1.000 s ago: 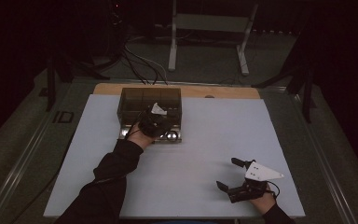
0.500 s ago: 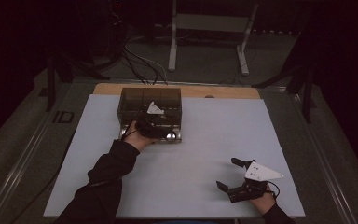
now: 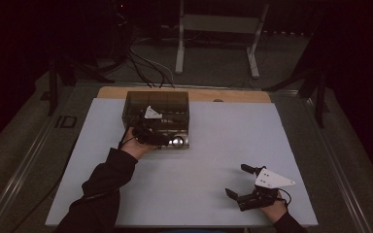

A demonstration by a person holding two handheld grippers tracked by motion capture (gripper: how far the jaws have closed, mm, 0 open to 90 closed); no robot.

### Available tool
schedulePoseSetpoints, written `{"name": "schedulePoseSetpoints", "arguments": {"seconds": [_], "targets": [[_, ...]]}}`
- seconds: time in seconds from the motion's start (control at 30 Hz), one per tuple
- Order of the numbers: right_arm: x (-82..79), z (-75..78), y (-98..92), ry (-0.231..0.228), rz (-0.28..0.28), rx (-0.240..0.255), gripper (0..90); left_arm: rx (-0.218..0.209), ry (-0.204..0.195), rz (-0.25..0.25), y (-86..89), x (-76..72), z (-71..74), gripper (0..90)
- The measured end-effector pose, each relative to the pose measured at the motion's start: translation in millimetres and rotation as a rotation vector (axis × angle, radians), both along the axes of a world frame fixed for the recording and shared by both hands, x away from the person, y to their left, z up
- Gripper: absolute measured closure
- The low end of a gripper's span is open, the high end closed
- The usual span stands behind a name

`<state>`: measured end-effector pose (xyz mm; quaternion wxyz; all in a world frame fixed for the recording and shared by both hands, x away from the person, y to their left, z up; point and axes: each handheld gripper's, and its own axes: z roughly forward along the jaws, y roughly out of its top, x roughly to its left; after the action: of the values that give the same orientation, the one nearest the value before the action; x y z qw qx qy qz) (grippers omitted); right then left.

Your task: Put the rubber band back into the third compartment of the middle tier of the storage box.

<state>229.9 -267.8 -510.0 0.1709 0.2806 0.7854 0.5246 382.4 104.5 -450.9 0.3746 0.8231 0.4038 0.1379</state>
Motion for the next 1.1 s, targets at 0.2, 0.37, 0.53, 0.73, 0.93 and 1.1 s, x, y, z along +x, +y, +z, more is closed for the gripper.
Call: {"name": "schedulePoseSetpoints", "arguments": {"seconds": [0.2,0.37,0.53,0.73,0.93,1.1], "targets": [[0.0,-0.1,0.0,0.000,-0.001,-0.001,0.0,0.003,-0.002,0.012,7.7,-4.8,3.2,10.0],[0.0,-0.1,0.2,0.000,0.001,-0.002,0.0,-0.051,-0.009,0.021,21.0,-11.5,7.2,3.3],[0.1,0.0,0.0,-0.001,-0.002,-0.001,0.0,-0.063,-0.018,0.017,29.4,-17.4,9.9,2.6],[0.0,-0.1,0.3,-0.001,0.000,-0.003,0.0,-0.078,-0.024,0.034,40.0,-26.3,8.7,0.9],[0.1,0.1,-0.8,0.000,-0.004,0.000,0.0,-0.061,-0.039,0.047,45.3,-38.0,5.5,0.9],[0.0,-0.2,0.3,0.001,-0.001,-0.004,0.0,-0.064,-0.042,0.051,48.7,-46.2,2.7,0.9]]}}
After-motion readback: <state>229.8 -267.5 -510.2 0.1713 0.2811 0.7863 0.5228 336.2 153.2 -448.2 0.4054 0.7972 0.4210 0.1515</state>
